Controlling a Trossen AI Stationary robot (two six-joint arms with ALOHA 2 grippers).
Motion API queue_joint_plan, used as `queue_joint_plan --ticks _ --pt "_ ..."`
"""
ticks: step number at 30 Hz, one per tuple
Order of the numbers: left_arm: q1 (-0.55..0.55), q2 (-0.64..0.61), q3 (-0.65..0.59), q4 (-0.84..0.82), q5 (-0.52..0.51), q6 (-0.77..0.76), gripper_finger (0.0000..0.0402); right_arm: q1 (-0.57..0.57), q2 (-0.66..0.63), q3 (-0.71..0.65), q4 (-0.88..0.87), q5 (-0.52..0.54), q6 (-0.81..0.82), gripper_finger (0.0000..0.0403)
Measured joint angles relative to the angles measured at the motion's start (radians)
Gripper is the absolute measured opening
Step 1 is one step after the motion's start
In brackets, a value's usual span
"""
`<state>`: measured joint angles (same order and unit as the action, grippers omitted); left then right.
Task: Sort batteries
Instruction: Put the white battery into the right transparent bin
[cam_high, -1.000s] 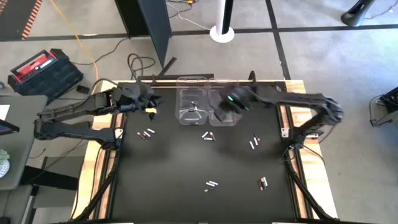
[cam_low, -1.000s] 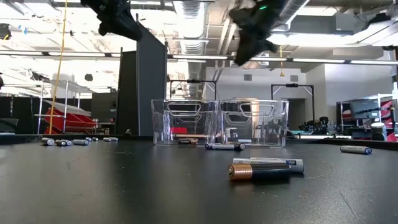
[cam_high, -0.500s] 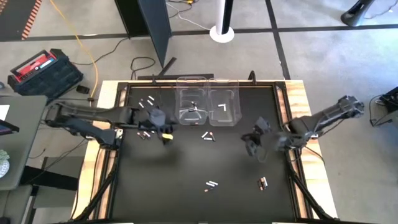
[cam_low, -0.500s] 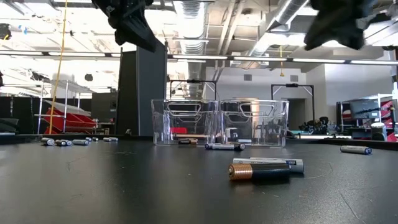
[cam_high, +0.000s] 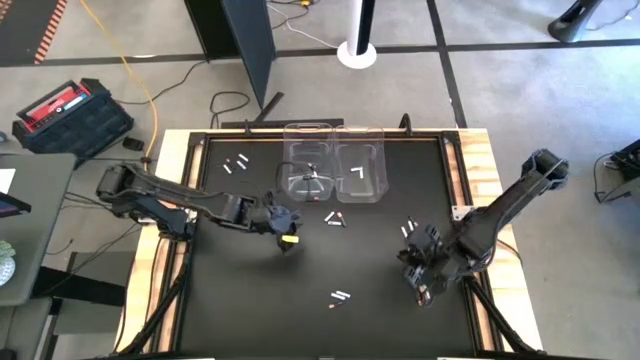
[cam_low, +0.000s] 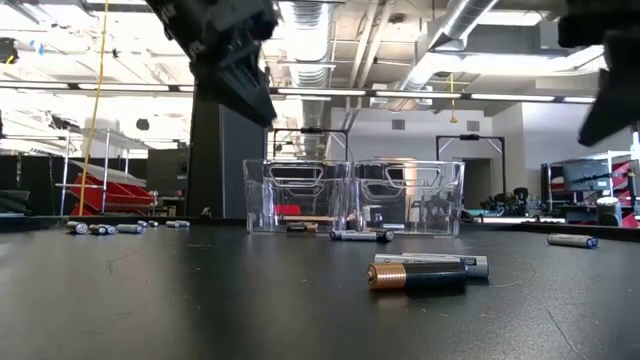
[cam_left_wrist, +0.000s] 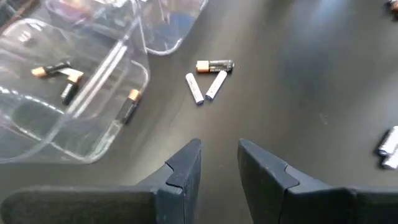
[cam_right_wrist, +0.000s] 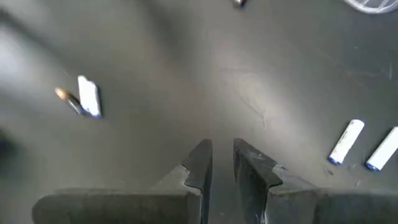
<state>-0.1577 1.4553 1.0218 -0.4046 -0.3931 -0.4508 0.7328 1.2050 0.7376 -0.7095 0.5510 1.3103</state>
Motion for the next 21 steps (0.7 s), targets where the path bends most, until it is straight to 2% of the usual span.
queue_joint_plan --ticks 9,13,21 --pt "0.006 0.191 0.0 0.071 0.003 0.0 0.0103 0.04 0.129 0.0 0.079 -0.004 0.002 0.0082" --pt "0.012 0.267 0.0 0.12 0.063 -0.007 0.0103 0.04 0.157 0.0 0.105 -0.004 0.004 0.0082" --pt "0.013 0.297 0.0 0.219 0.112 -0.035 0.0103 0.04 0.176 0.0 0.117 -0.005 0.054 0.0082"
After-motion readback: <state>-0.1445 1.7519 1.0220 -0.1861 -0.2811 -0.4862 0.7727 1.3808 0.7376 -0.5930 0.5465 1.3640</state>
